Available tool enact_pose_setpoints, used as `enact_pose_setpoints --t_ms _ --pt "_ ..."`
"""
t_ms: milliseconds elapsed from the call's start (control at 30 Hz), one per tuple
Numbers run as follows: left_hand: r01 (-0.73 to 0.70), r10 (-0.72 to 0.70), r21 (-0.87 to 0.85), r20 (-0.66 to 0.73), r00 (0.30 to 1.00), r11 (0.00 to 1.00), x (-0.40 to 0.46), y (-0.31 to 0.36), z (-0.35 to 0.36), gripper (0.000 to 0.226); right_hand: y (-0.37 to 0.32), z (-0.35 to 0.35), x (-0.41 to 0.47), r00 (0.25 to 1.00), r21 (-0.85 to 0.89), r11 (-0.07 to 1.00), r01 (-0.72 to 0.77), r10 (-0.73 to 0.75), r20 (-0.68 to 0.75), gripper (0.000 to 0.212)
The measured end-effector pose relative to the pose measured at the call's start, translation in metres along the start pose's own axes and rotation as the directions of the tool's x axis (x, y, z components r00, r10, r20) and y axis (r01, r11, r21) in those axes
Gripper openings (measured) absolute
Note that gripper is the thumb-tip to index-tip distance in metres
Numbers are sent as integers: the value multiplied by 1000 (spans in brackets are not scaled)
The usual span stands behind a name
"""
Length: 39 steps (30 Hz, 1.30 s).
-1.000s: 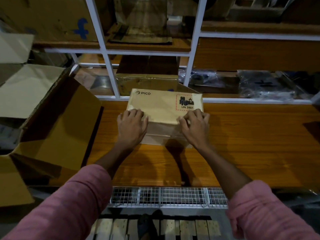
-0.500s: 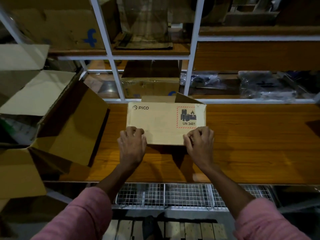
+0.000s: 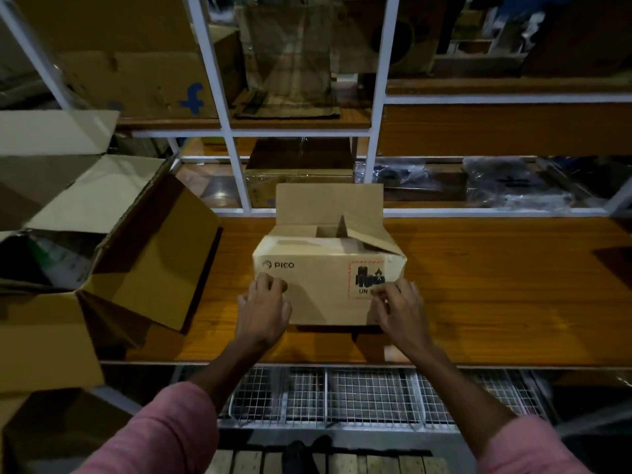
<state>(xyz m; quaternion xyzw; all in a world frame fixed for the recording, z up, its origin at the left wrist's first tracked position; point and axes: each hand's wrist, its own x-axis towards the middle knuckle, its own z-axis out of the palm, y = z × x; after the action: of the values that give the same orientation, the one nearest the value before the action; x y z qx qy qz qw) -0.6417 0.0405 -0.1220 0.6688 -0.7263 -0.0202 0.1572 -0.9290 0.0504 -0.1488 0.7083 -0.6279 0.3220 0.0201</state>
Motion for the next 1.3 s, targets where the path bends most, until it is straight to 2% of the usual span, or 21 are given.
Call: enact_pose_setpoints --t_ms 167,333,467,567,767,900,1067,1200,1300 --pt "-59 60 36 -30 998 998 -1 0 1 23 -7 -14 -3 999 76 997 -12 14 -36 12" --pt "-71 70 -4 -79 994 997 4 2 5 23 -16 -16 7 999 155 988 -15 19 -28 4" --pt "-63 63 10 7 998 998 9 2 12 31 -17 -10 16 998 105 994 -5 -1 61 4" --pt "-76 75 21 43 996 997 9 -4 19 34 -16 -1 20 989 42 999 -9 3 151 6" --pt "-107 106 -39 -13 994 993 19 -10 24 27 -23 15 40 962 -103 994 -40 66 265 20" --pt "-109 109 -1 -48 993 994 29 -12 29 26 -33 28 55 943 -158 987 -11 63 328 34" --pt "-88 91 47 -52 995 995 44 -10 38 32 -35 42 61 942 -198 980 10 57 332 48" --pt "-79 79 -6 -44 996 997 59 -10 42 39 -32 50 71 958 -212 977 -4 64 279 49" --pt "-78 77 -6 -89 993 997 75 -10 42 61 -32 53 77 965 -236 971 -30 89 246 49"
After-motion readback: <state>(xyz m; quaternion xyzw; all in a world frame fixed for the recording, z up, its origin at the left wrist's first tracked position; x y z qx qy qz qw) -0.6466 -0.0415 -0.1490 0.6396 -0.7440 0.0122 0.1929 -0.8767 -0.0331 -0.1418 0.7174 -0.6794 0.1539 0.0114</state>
